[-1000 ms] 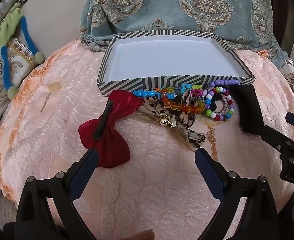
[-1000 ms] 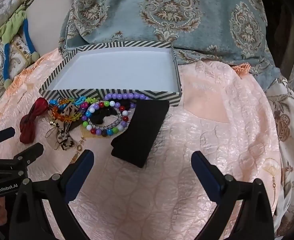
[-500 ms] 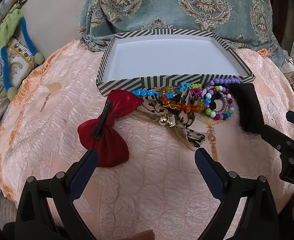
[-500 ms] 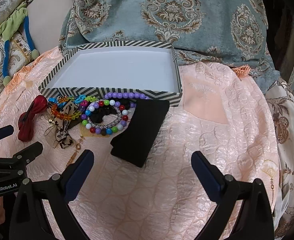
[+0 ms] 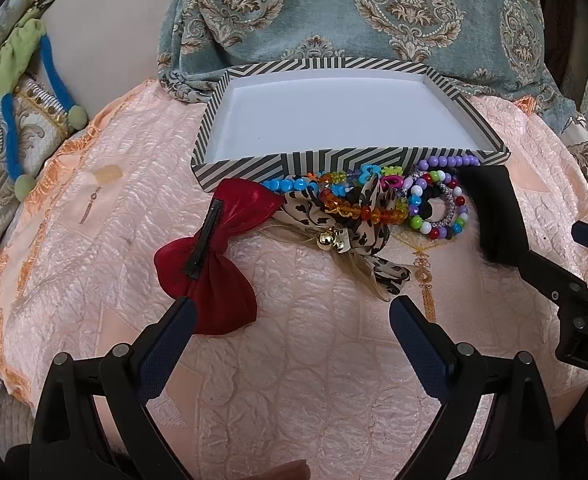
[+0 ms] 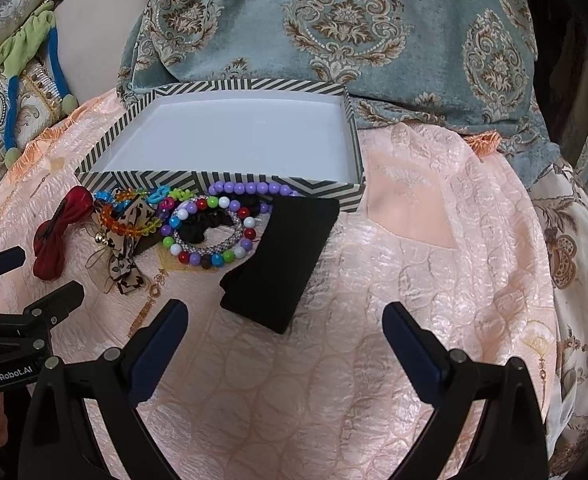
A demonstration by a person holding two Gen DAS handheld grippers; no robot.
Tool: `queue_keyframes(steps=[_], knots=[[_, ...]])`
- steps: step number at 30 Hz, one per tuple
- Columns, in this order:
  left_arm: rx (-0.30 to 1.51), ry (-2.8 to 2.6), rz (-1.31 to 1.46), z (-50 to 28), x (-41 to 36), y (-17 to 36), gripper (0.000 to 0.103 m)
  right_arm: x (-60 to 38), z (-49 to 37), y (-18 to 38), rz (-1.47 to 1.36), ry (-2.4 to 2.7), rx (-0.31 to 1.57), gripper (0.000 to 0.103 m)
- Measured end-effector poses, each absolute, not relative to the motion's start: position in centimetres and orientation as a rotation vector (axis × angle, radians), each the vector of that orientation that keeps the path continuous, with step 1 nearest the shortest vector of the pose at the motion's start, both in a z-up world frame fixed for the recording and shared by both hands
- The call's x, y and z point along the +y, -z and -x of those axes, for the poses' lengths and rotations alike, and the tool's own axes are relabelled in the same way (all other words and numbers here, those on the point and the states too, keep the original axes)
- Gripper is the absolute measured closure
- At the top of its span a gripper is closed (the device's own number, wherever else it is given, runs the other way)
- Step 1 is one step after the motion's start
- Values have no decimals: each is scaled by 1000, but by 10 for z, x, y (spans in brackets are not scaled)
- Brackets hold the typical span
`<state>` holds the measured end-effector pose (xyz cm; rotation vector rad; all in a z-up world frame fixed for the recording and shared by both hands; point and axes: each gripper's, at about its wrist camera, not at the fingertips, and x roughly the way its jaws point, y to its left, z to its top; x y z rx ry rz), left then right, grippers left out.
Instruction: Organize jewelry
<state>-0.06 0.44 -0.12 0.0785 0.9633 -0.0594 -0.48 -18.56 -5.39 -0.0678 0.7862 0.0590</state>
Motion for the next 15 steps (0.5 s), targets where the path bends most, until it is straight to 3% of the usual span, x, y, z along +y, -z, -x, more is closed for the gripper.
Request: queue_keyframes(steps=[15], knots=[[963, 59, -79, 1, 4, 2, 19, -184, 5, 54, 73, -57, 788, 3]])
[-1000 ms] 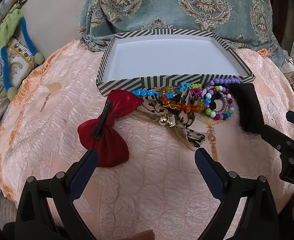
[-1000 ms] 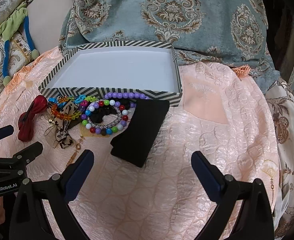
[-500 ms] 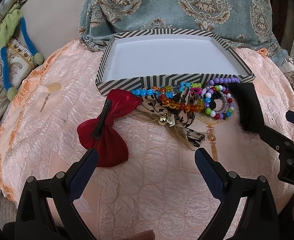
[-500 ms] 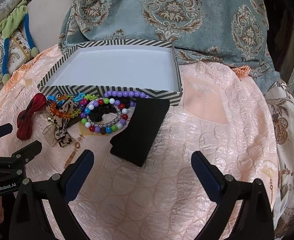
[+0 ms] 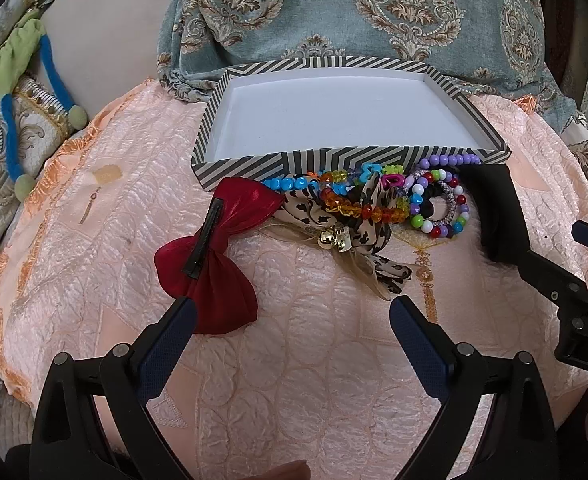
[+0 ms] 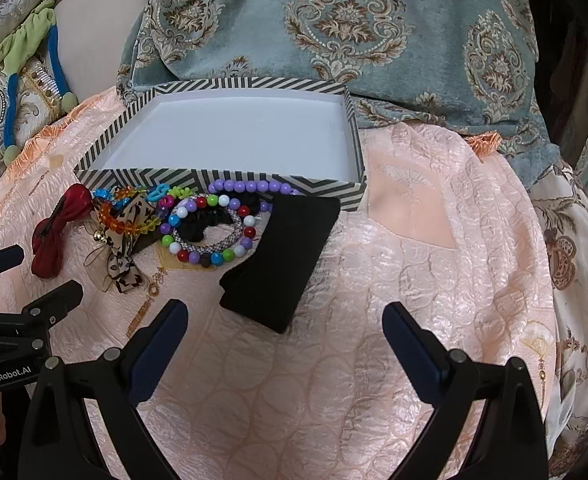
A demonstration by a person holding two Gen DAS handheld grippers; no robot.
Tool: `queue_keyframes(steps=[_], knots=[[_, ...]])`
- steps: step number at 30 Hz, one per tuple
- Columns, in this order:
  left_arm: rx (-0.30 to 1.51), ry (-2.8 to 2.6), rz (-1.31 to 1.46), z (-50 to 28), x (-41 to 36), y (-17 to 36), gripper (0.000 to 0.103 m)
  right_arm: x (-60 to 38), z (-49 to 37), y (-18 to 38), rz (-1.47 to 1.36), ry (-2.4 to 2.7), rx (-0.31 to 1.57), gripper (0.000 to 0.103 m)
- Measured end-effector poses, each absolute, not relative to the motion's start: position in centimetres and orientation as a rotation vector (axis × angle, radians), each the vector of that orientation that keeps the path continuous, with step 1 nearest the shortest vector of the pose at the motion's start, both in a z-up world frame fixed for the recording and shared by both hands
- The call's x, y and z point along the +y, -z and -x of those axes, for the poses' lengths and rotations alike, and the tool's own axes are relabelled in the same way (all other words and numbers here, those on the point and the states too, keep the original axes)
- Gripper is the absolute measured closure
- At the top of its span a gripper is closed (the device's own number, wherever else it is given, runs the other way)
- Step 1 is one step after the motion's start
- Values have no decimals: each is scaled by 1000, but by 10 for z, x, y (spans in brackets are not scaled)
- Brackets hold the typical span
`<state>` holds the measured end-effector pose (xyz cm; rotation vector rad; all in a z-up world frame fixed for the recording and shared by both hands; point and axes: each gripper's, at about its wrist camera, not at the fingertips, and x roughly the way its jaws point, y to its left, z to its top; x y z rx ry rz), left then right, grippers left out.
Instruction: Organize jewelry
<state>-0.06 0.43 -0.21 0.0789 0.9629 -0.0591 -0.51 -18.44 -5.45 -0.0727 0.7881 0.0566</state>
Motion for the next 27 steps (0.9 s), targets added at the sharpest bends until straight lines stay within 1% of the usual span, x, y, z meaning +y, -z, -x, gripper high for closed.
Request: queue_keyframes(steps=[27], knots=[[963, 58, -81, 0, 7, 3, 19, -183, 5, 55, 84, -49, 792, 3]])
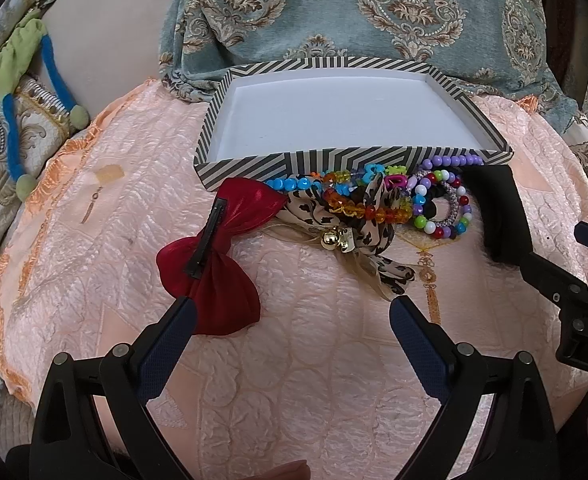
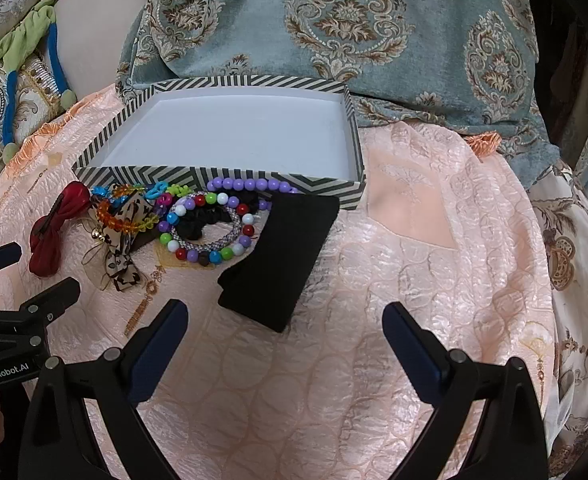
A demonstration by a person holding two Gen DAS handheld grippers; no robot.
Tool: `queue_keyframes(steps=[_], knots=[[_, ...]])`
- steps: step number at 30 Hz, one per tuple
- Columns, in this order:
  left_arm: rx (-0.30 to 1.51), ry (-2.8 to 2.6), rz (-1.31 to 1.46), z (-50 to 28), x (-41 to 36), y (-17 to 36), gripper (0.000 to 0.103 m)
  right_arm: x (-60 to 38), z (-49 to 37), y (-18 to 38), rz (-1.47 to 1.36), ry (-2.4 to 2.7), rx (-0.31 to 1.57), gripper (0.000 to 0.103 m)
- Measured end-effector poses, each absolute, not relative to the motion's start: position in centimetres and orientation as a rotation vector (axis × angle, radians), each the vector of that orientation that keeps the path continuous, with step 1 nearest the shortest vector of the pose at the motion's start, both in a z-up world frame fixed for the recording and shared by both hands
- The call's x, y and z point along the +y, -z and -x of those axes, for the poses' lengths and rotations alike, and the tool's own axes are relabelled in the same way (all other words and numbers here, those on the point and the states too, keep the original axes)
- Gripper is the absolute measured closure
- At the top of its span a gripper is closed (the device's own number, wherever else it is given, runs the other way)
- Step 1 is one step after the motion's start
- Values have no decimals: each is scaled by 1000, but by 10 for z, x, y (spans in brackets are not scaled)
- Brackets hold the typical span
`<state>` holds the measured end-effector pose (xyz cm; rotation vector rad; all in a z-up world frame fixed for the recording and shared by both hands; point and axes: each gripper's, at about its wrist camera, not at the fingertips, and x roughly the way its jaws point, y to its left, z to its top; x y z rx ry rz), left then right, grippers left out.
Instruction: Organize jewelry
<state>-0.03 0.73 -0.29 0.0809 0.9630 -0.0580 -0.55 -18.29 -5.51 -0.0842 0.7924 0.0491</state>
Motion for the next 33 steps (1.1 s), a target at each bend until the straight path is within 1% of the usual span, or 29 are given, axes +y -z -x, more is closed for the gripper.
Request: queue_keyframes(steps=[33], knots=[[964, 53, -88, -2, 11, 5, 19, -182, 6, 53, 99, -33, 789, 3]])
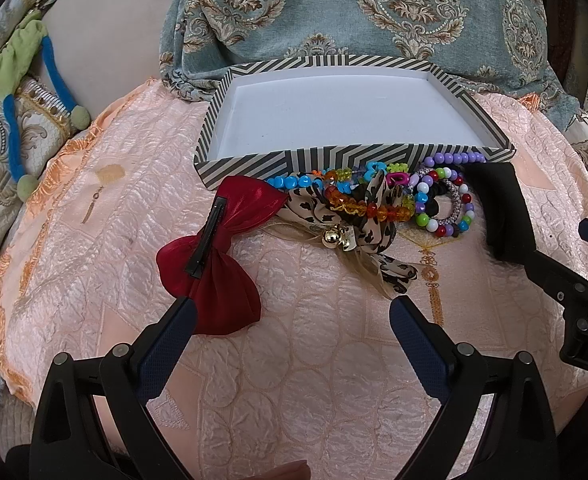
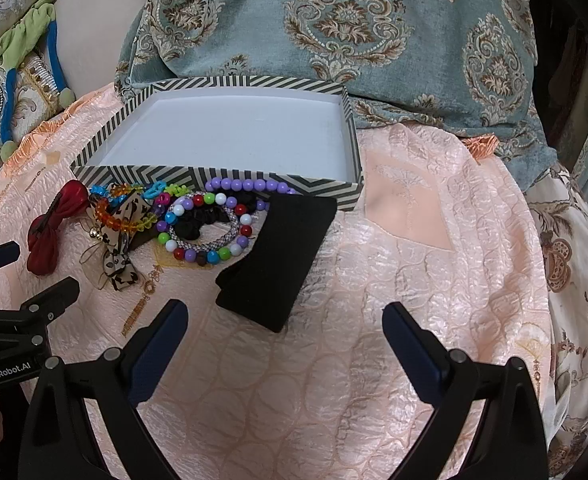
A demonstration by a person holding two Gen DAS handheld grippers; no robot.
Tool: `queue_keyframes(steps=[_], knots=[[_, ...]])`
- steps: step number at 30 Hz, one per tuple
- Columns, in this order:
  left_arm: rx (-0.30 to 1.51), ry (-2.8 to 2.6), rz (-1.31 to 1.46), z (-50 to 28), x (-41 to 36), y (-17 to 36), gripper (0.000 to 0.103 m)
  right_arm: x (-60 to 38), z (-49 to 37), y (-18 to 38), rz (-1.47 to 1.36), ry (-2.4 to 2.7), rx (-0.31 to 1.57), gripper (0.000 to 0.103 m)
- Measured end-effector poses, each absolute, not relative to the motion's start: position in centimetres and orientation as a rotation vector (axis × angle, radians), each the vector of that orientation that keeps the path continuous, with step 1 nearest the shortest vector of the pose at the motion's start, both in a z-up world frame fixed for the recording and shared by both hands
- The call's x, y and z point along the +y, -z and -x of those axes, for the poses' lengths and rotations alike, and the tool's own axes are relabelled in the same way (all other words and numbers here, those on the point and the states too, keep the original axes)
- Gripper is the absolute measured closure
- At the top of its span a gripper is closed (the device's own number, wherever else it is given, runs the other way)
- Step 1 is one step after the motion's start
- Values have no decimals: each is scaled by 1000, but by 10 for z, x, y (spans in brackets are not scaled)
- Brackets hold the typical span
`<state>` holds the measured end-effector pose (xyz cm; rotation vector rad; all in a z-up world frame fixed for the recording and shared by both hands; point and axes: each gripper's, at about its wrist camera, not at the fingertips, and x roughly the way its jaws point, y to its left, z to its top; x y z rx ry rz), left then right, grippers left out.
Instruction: Organize jewelry
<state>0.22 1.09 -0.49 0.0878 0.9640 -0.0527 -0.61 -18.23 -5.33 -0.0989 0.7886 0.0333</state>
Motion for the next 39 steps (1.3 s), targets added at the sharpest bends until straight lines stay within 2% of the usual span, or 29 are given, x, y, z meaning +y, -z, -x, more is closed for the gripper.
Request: queue_keyframes(steps=[17, 24, 26, 33, 39], knots=[[955, 51, -93, 0, 9, 9, 19, -186, 7, 53, 106, -22, 785, 3], [823, 19, 3, -1, 60, -37, 19, -192, -1, 53, 72, 8, 784, 3], [818, 0, 7, -4, 80, -46, 13, -192, 2, 51, 71, 3, 771, 3], [1010, 116, 145, -28, 122, 4, 13, -192, 4, 48, 61, -11, 768, 3], [1015, 194, 24, -42, 78, 24, 13, -196, 3, 48, 37, -1, 773, 3]])
